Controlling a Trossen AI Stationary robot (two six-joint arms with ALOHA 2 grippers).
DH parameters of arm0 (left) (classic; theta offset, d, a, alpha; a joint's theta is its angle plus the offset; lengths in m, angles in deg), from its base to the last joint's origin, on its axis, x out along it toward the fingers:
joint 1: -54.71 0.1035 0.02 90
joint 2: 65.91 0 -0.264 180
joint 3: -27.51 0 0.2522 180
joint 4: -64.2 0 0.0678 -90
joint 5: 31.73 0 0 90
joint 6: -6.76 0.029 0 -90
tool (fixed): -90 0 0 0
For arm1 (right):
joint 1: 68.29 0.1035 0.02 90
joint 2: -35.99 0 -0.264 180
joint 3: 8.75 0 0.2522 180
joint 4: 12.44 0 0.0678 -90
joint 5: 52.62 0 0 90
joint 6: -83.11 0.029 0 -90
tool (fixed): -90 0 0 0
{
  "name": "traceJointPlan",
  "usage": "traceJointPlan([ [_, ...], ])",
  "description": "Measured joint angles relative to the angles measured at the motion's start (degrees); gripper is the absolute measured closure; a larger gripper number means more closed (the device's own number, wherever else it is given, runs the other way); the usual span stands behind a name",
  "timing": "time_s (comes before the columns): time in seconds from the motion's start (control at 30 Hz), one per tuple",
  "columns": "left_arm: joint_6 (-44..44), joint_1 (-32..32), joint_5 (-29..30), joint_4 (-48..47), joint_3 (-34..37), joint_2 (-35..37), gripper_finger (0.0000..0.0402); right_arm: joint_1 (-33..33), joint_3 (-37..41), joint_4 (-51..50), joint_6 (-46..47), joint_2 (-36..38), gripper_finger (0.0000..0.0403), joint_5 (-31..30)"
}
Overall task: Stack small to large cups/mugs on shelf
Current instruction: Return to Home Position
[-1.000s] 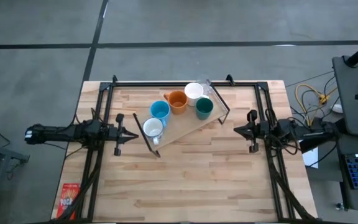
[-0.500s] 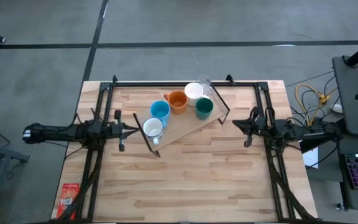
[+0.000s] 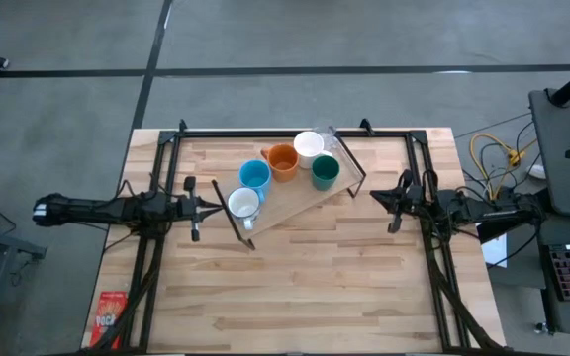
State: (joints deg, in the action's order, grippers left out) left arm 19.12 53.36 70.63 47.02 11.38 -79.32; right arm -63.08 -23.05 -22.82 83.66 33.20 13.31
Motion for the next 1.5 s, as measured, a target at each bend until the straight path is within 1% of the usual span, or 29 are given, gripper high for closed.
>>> traceJointPlan([
  [0.4, 0.02, 0.0, -0.04, 0.32, 0.01, -1.97, 0.0398, 0.0, 0.0, 0.0, 1.38, 0.0, 0.0394, 0.0],
  [0.47, -0.32, 0.0, 0.0, 1.27, 0.16, -2.4, 0.0398, 0.0, 0.0, -0.02, 1.82, 0.0, 0.0394, 0.0],
  [0.63, -6.89, -0.02, 0.04, 7.9, 0.32, -3.1, 0.0398, 0.0, 0.0, -0.02, 6.26, 0.0, 0.0394, 0.0],
  [0.73, -7.56, -0.01, 0.03, 10.99, 0.26, -2.99, 0.0398, 0.0, 0.0, -0.02, 8.37, 0.0, 0.0394, 0.0],
  [1.07, -7.52, -0.01, -0.01, 11.75, 0.28, -3.11, 0.0398, 0.0, 0.0, -0.02, 9.04, 0.0, 0.0394, 0.0],
  [1.23, -7.58, -0.01, -0.03, 11.8, 0.28, -2.95, 0.0398, 0.0, 0.0, -0.02, 16.76, 0.0, 0.0394, 0.0],
  [1.37, -7.74, -0.02, -0.05, 11.87, 0.28, -3.06, 0.0398, 0.0, 0.0, -0.02, 18.99, 0.0, 0.0394, 0.0],
  [1.5, -13.55, 0.0, -0.07, 12.8, 0.28, -2.52, 0.0398, 0.0, 0.0, 0.06, 20.98, 0.0, 0.0394, 0.01],
])
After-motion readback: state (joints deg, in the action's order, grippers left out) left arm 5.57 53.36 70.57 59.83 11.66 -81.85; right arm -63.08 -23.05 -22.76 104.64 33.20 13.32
